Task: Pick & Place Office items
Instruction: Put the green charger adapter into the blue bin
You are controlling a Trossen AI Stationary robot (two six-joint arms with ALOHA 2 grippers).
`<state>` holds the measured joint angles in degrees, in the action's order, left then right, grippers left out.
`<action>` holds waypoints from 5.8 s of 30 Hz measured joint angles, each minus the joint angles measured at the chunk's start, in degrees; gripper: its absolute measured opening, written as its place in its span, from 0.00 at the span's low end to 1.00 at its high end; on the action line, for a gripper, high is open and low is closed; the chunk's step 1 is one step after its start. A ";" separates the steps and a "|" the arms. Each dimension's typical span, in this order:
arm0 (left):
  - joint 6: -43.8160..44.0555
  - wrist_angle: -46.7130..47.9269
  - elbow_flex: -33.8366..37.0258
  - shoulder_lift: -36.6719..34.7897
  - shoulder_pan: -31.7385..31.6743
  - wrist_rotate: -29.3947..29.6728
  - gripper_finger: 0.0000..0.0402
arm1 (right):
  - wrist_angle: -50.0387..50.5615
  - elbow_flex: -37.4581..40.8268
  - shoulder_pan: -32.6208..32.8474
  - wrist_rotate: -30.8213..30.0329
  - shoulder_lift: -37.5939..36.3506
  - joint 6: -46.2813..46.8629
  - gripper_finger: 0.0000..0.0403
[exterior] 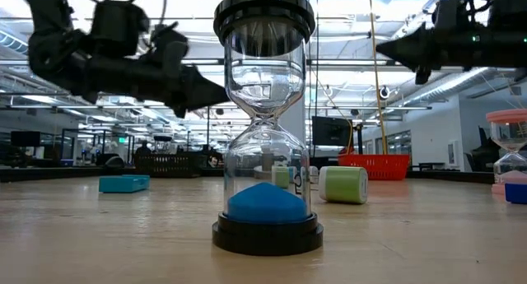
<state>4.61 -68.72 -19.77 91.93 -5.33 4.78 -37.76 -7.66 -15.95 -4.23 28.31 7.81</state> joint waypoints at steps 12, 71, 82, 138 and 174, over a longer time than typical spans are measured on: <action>1.21 -4.77 3.67 0.10 -3.99 -0.13 0.12 | 26.19 -18.40 -0.08 -7.80 15.93 13.42 0.00; 1.19 -4.81 3.60 0.10 -3.99 -0.17 0.14 | 59.63 -66.16 14.41 4.06 83.18 1.84 0.37; 1.19 -4.84 3.60 0.10 -3.99 -0.18 0.14 | 69.08 -60.23 14.66 -0.28 75.05 25.01 0.31; 1.19 -4.82 3.60 0.13 -4.01 -0.17 0.14 | 87.47 -54.44 24.85 1.24 52.88 50.95 0.29; 1.19 -4.84 3.60 0.13 -3.99 -0.17 0.14 | 95.10 -45.97 73.15 8.74 53.49 113.63 0.30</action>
<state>5.80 -73.56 -16.16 92.05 -9.32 4.60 57.34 -53.63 57.19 4.51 81.80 121.44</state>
